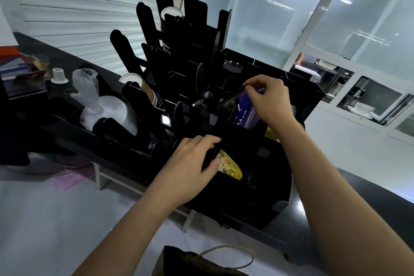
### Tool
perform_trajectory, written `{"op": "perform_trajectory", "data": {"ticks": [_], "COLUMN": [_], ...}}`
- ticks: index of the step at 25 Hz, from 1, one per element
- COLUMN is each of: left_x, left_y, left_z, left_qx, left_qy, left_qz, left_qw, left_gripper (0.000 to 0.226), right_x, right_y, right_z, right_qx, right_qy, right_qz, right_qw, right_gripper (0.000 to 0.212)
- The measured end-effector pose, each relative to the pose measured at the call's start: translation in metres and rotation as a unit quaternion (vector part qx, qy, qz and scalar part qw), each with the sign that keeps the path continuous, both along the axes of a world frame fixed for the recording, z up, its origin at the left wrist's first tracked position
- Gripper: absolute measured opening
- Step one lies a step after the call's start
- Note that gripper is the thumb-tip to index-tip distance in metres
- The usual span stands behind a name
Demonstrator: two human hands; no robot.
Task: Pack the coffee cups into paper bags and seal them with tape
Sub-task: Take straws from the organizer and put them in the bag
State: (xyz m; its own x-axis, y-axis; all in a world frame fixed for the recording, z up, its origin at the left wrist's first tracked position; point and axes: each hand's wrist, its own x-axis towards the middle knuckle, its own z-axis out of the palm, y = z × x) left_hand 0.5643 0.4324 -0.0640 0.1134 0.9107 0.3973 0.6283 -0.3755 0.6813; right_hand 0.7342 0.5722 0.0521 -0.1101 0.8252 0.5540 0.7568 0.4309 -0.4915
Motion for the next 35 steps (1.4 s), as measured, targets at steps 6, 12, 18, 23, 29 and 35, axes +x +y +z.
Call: {"op": "perform_trajectory", "data": {"ticks": [6,12,18,23,29,35], "left_x": [-0.001,0.000,0.009,0.011,0.013,0.014], "left_y": [-0.010,-0.025,-0.038,-0.051,-0.077,-0.100], "left_z": [0.009,0.018,0.021,0.017,0.008,0.000], "left_qx": [0.017,0.035,0.075,0.055,0.069,0.036], "left_qy": [0.002,0.010,0.025,0.047,0.040,-0.028], "left_qz": [0.001,0.006,0.027,0.049,0.020,0.004], "left_qw": [1.000,0.999,0.997,0.996,0.997,0.999], "left_gripper": [0.044,0.043,0.056,0.053,0.029,0.021], "right_x": [0.005,0.025,0.039,0.045,0.049,0.040], "right_y": [-0.020,-0.054,-0.099,-0.141,-0.180,-0.218], "right_z": [0.015,0.029,0.024,0.012,-0.013,-0.051], "right_qx": [0.050,0.051,0.008,-0.059,-0.065,-0.129], "right_qy": [0.045,0.072,0.067,0.072,0.108,0.277], "right_qz": [0.003,0.014,0.075,0.169,0.176,0.197], "right_qw": [0.998,0.996,0.995,0.981,0.976,0.932], "right_gripper": [0.014,0.014,0.013,0.011,0.013,0.030]}}
